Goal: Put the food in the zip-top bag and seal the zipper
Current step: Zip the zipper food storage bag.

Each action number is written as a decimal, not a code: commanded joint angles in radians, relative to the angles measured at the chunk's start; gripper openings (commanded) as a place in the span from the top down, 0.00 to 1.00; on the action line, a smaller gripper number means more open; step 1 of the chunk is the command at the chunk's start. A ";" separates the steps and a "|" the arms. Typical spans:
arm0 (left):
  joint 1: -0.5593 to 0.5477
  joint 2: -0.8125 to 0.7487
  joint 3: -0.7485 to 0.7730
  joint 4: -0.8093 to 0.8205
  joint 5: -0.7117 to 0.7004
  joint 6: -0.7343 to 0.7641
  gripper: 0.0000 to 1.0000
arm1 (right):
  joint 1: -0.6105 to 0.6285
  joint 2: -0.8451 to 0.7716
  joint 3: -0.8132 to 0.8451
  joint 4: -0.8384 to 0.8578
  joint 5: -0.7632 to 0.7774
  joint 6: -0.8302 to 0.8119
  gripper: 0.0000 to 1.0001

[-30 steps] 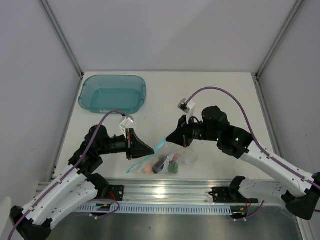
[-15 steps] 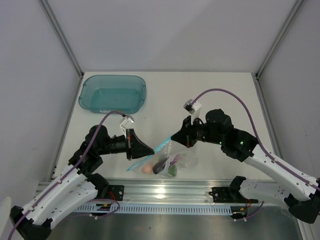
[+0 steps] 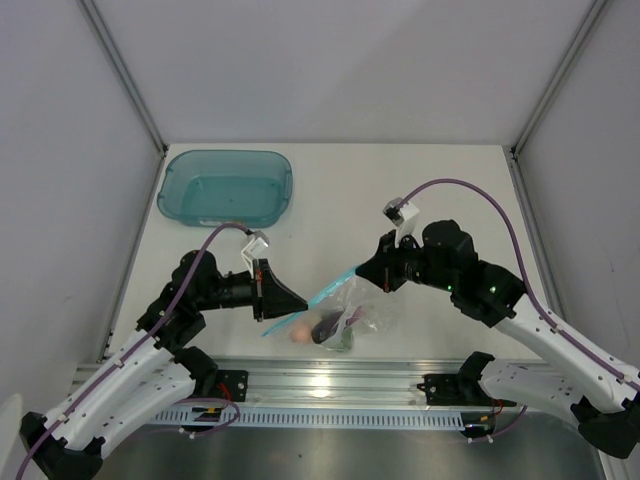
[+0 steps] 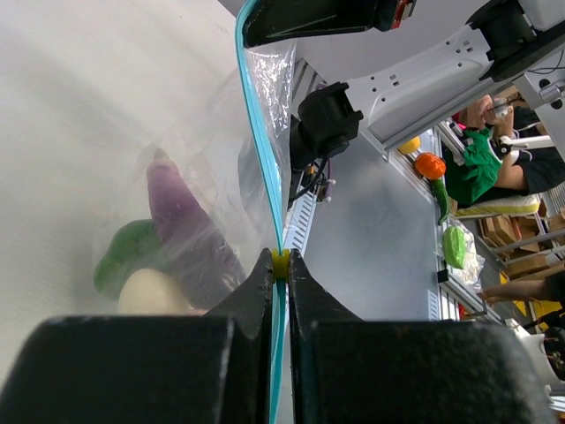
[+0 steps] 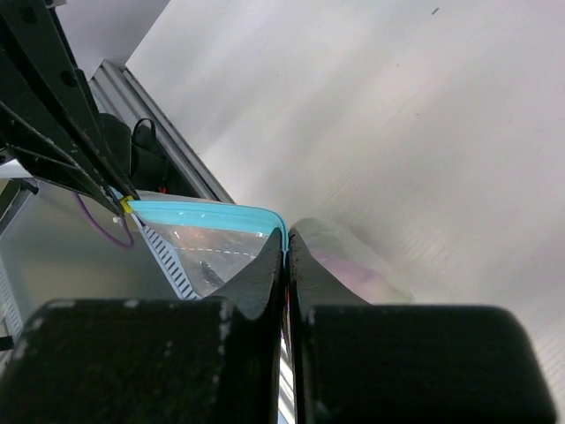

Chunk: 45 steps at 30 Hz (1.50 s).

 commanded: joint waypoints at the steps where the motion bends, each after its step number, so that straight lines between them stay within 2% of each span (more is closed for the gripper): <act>1: 0.004 -0.018 0.030 -0.028 0.028 0.025 0.99 | -0.035 -0.028 -0.015 -0.006 0.092 -0.009 1.00; 11: 0.006 -0.006 0.071 -0.100 0.005 0.068 0.99 | -0.047 -0.009 -0.032 -0.025 0.039 -0.040 1.00; 16: 0.010 -0.031 0.088 -0.165 -0.029 0.104 0.99 | -0.104 -0.037 -0.014 -0.085 0.069 -0.046 1.00; 22: 0.012 -0.018 0.088 -0.160 -0.018 0.098 0.99 | -0.145 -0.049 -0.032 -0.083 0.017 -0.040 1.00; 45: 0.032 -0.052 0.099 -0.248 -0.110 0.126 0.99 | -0.259 -0.127 -0.081 -0.148 0.098 -0.018 1.00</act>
